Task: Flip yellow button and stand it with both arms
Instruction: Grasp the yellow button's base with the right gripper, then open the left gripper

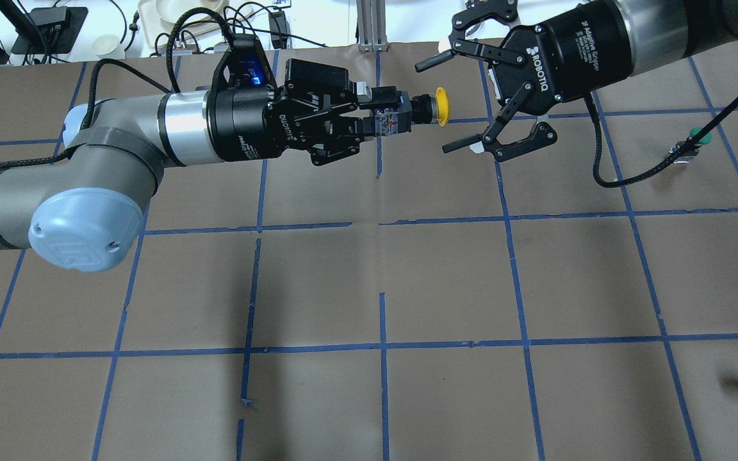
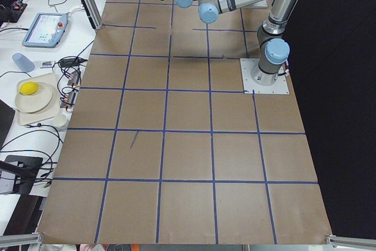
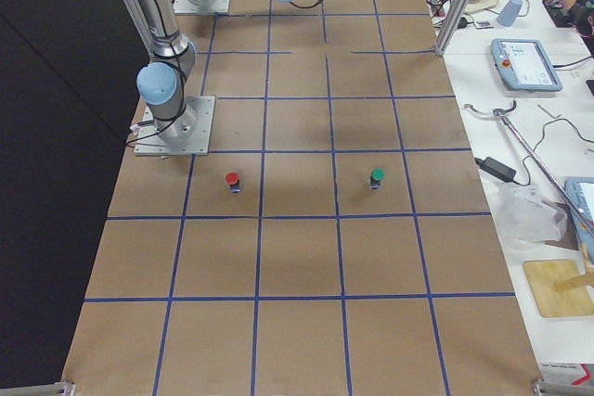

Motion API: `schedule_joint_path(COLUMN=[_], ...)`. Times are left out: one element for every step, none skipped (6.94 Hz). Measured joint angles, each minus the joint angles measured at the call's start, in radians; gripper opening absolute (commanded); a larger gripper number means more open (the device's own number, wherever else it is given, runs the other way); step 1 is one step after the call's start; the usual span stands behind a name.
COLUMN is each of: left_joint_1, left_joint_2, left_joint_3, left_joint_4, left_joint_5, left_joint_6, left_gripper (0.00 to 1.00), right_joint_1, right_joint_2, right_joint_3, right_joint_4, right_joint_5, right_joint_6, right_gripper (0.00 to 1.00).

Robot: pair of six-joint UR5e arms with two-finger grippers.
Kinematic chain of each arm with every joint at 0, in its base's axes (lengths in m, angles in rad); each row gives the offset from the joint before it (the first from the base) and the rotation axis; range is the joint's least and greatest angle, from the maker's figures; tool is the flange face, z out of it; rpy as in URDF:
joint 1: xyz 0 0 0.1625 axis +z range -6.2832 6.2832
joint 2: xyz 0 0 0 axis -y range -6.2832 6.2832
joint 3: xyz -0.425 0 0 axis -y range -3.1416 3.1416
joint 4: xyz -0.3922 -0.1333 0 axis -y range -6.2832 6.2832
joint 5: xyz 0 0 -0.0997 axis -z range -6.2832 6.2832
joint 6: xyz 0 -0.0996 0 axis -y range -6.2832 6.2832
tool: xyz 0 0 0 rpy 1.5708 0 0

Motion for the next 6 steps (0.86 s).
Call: schedule_joint_path(left_joint_1=[0.000,0.000,0.000,0.000,-0.001,-0.001], left_joint_2=[0.000,0.000,0.000,0.000,-0.001,0.000], left_joint_3=[-0.001,-0.003,-0.005,-0.005,-0.005,-0.004], left_joint_4=[0.008,0.012,0.014,0.015,0.015,0.015], left_joint_5=[-0.007,-0.010,-0.013,-0.013,-0.013,-0.009], left_joint_6=[-0.001,-0.002,0.000,0.000,-0.007,-0.020], left_gripper=[0.10,0.10,0.12,0.51,0.99,1.00], right_joint_1=[0.000,0.000,0.000,0.001,0.001,0.000], right_joint_2=[0.000,0.000,0.000,0.000,0.001,0.001], right_joint_3=[0.000,0.000,0.000,0.000,0.000,-0.001], right_joint_4=[0.003,0.006,0.009,0.009,0.010,0.007], right_joint_5=[-0.004,-0.006,-0.009,-0.009,-0.008,-0.006], right_joint_6=[0.000,0.000,0.001,0.002,0.004,0.005], right_gripper=[0.27,0.27,0.27,0.27,0.27,0.27])
